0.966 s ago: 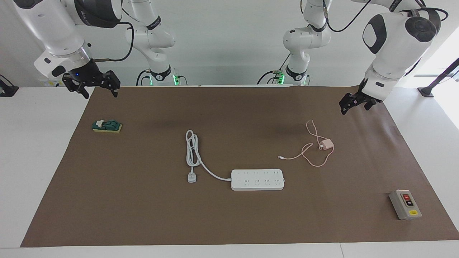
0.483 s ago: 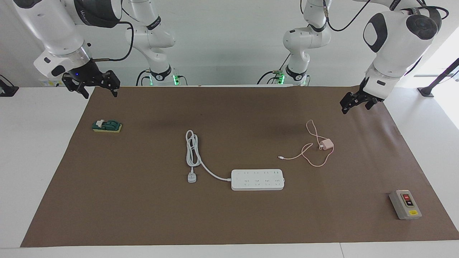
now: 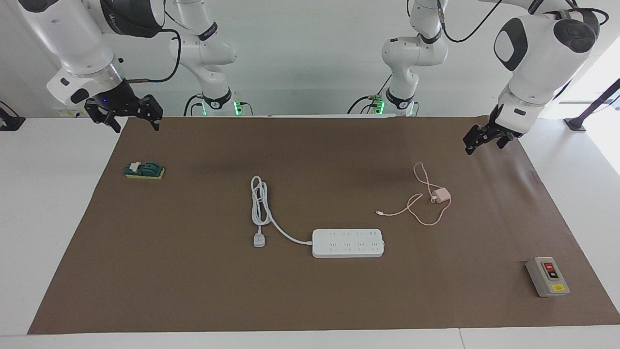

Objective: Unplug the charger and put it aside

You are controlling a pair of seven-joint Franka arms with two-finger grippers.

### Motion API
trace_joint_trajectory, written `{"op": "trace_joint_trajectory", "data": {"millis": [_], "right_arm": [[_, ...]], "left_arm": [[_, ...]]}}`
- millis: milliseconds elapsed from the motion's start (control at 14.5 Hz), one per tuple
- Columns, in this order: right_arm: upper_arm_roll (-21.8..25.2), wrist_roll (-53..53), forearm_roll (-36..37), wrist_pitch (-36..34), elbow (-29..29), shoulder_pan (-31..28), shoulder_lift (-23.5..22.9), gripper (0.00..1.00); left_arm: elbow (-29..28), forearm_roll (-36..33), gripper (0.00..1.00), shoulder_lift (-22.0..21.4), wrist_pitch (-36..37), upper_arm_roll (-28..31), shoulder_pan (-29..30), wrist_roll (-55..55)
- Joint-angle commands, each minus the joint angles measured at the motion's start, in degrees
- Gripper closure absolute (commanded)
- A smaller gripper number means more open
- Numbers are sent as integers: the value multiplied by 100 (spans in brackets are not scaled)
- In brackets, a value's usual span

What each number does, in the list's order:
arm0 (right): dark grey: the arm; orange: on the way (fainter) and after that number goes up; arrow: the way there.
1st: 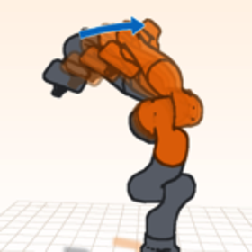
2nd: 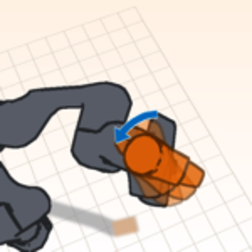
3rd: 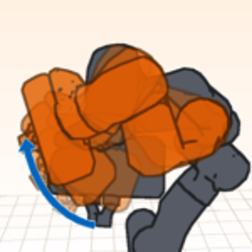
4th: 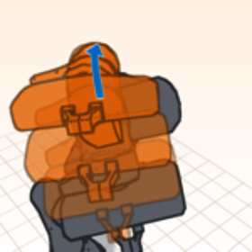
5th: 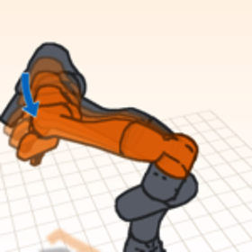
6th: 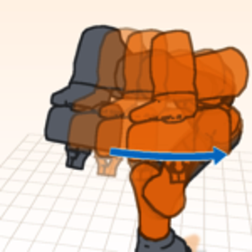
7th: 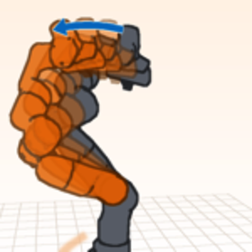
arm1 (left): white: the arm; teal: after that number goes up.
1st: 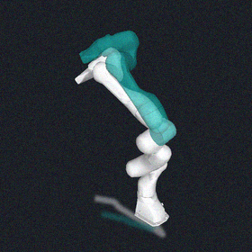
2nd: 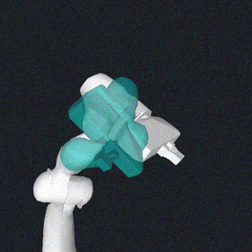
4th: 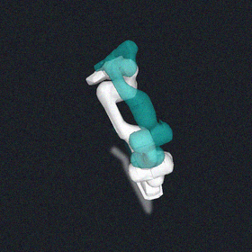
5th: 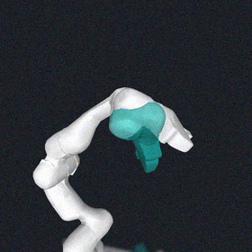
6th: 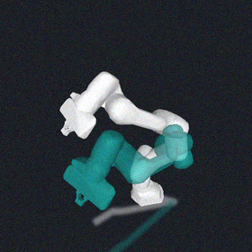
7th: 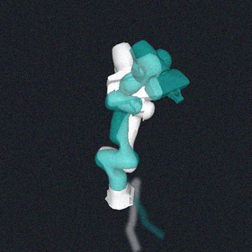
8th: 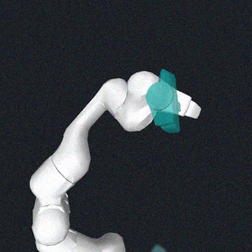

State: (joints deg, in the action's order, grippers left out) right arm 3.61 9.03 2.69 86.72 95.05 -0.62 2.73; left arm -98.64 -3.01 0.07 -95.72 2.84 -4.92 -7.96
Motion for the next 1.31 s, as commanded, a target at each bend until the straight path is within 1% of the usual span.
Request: {"op": "trace_joint_trajectory", "data": {"millis": [0,483,552,690,897,1172,1241], "right_arm": [[-106,-94,47,-41,172,-96,166,0],[-106,-103,47,-24,181,-79,166,0],[-106,-111,47,-15,172,-87,166,0],[-106,-120,47,-24,181,-79,166,0],[-106,-112,47,-24,181,-87,166,0],[-106,-112,47,-24,172,-87,166,0],[-97,-112,47,-32,172,-87,166,0]], "left_arm": [[-156,-7,0,-130,-78,33,-106,40],[-165,80,0,-156,203,23,-150,312],[-156,124,0,-139,194,23,-185,312],[-156,431,0,-130,115,32,-168,304],[-156,459,0,-34,28,58,-194,295],[116,380,0,63,71,67,-176,400],[195,371,0,72,36,76,-176,609]]}}
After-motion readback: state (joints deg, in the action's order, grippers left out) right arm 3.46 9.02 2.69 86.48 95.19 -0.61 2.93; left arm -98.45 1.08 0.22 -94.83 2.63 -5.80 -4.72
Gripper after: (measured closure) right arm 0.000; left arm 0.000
